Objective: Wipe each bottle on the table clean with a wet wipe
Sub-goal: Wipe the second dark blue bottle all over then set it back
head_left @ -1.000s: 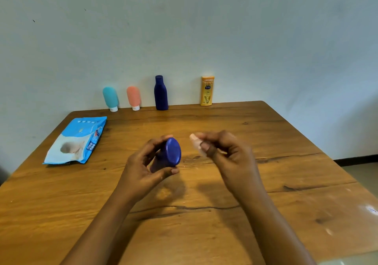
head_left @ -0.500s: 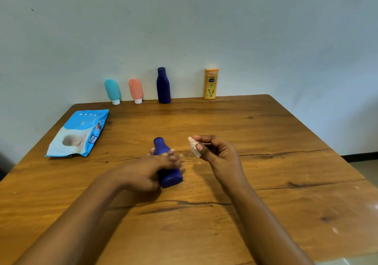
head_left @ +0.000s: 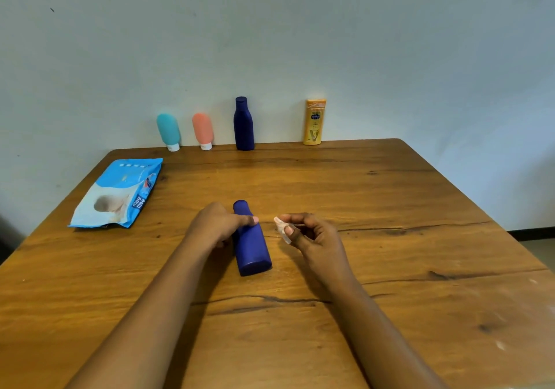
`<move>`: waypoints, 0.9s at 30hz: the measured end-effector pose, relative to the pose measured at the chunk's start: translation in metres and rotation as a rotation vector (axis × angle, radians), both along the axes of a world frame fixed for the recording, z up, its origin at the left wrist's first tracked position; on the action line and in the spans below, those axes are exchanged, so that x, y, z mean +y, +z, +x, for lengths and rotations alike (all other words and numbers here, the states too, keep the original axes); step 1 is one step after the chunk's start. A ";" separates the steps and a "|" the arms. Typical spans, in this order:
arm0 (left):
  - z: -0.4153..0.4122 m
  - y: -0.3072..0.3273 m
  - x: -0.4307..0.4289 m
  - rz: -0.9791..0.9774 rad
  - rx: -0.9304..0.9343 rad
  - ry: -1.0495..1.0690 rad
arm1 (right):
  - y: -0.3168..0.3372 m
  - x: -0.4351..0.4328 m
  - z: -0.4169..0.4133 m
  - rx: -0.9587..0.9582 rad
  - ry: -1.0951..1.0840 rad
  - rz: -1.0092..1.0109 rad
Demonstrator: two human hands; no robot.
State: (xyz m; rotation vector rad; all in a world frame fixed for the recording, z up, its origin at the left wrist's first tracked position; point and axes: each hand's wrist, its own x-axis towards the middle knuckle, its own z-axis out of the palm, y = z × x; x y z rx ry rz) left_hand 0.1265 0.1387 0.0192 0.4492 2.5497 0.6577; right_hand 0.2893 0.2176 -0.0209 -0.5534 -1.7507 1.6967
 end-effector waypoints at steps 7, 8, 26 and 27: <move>0.004 0.006 -0.003 0.355 -0.211 0.025 | -0.003 0.000 -0.003 0.003 -0.027 0.121; 0.005 0.007 -0.003 0.449 -0.243 0.024 | -0.002 0.001 -0.001 0.018 -0.028 0.100; -0.118 0.047 0.206 0.841 0.036 -0.226 | -0.013 0.161 -0.042 0.253 0.095 -0.516; -0.125 0.044 0.218 0.818 0.075 -0.240 | -0.011 0.167 -0.047 0.245 0.102 -0.515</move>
